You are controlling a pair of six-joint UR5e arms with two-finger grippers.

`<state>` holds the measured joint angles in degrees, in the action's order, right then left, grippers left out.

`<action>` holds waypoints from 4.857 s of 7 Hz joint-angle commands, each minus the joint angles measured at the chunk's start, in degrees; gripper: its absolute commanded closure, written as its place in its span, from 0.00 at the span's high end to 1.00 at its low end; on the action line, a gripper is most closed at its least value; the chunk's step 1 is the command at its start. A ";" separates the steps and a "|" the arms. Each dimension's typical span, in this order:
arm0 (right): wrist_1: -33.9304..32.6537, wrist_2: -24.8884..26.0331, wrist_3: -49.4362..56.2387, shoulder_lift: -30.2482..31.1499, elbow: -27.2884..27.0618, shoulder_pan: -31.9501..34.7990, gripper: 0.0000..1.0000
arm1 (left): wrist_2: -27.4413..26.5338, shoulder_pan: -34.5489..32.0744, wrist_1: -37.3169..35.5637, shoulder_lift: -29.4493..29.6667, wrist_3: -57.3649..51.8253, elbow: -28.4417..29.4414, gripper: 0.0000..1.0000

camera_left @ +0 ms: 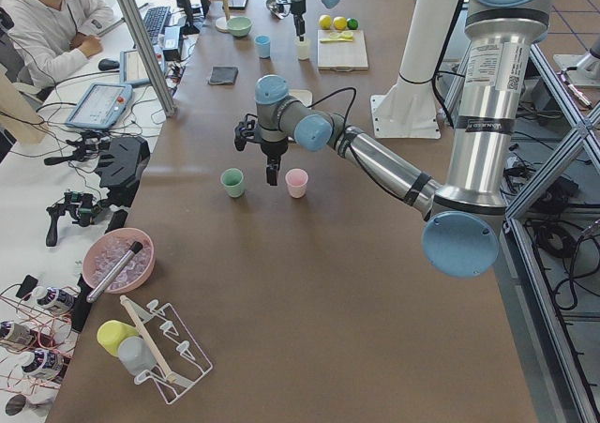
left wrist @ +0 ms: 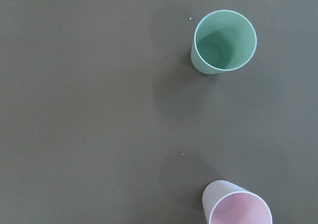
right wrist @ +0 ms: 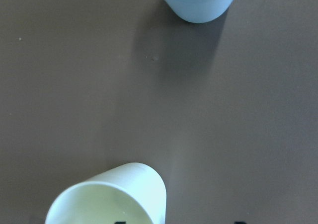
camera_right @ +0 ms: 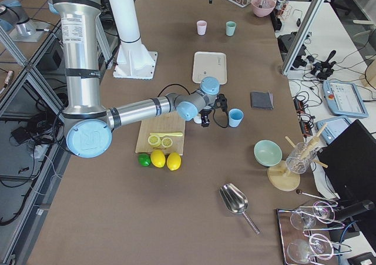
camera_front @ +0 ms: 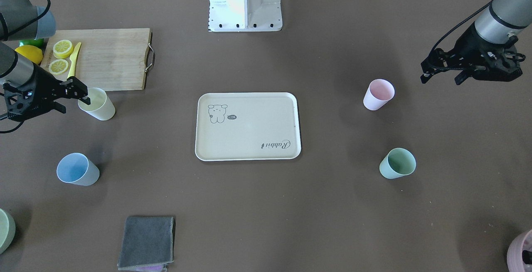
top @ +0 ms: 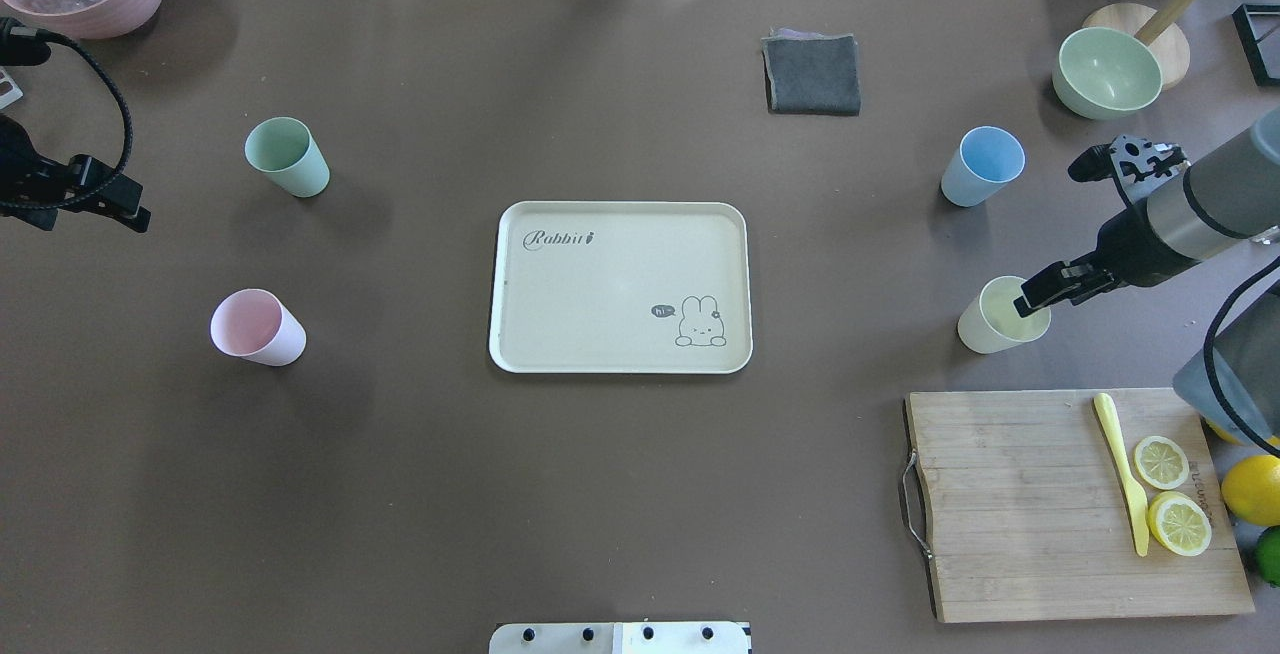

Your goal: Place all cups on tray

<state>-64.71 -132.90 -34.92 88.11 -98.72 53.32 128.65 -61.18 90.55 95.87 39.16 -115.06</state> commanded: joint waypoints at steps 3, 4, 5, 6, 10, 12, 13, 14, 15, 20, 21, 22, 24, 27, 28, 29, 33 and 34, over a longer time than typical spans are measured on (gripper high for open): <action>-1.03 -0.35 -8.91 -9.59 0.90 -2.60 0.00 | -3.58 9.30 5.13 -0.42 7.66 2.81 0.91; -3.38 -0.26 -11.81 -14.32 1.68 -3.31 0.00 | -3.58 10.37 7.69 -0.42 7.94 4.92 0.82; -7.06 0.00 -13.06 -18.63 1.69 -3.66 0.00 | -3.58 11.08 8.76 -0.33 8.03 5.89 0.80; -7.44 0.27 -17.68 -21.46 1.95 -5.58 0.00 | -3.58 12.22 8.77 -0.42 8.47 6.34 0.70; -7.18 6.24 -25.02 -29.92 7.14 -13.23 0.00 | -6.04 16.09 10.18 0.02 10.85 8.09 0.18; -7.27 9.92 -25.29 -30.01 7.14 -15.09 0.00 | -5.78 16.45 10.09 1.16 11.11 8.37 0.00; -7.36 10.81 -25.37 -30.45 6.97 -15.09 0.99 | -5.34 16.45 9.83 2.56 11.29 8.10 0.00; -7.36 11.43 -25.38 -30.45 6.70 -15.09 1.00 | -5.25 16.45 8.78 5.79 14.33 8.27 0.00; -7.36 11.43 -25.38 -30.19 4.79 -14.22 1.00 | -5.25 16.53 4.16 11.57 16.71 8.62 0.00; -11.63 1.33 -4.81 -20.09 4.57 6.22 1.00 | -5.87 23.90 -1.43 31.73 31.22 19.51 0.00; -16.89 1.24 4.24 -20.34 6.77 9.92 1.00 | -6.65 24.70 0.66 33.32 31.93 22.40 0.00; -17.90 1.32 7.64 -20.78 10.53 11.26 1.00 | -7.18 24.80 2.60 34.12 32.12 25.04 0.00; -17.56 1.41 7.14 -22.19 17.48 11.45 1.00 | -9.01 24.80 6.03 36.22 32.20 30.05 0.00; -15.98 1.41 6.71 -22.19 21.55 9.71 0.94 | -10.44 25.15 6.05 36.67 32.29 29.47 0.98; -15.80 1.41 4.18 -22.28 21.64 8.30 0.71 | -10.26 24.36 5.78 36.41 32.03 28.50 0.98; -15.36 1.33 3.29 -23.50 23.38 7.94 0.03 | -9.57 20.70 5.17 35.89 31.33 27.36 0.98; -15.80 -2.01 -4.76 -29.91 22.01 6.89 0.00 | -6.75 10.68 -2.73 23.27 9.78 15.24 0.98; -15.36 -1.93 -9.68 -31.40 20.86 4.53 0.00 | -6.92 7.51 -2.66 19.48 1.09 15.66 0.98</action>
<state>-80.42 -134.50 -38.69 58.84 -76.44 60.09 121.77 -49.68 88.79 120.53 50.66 -98.10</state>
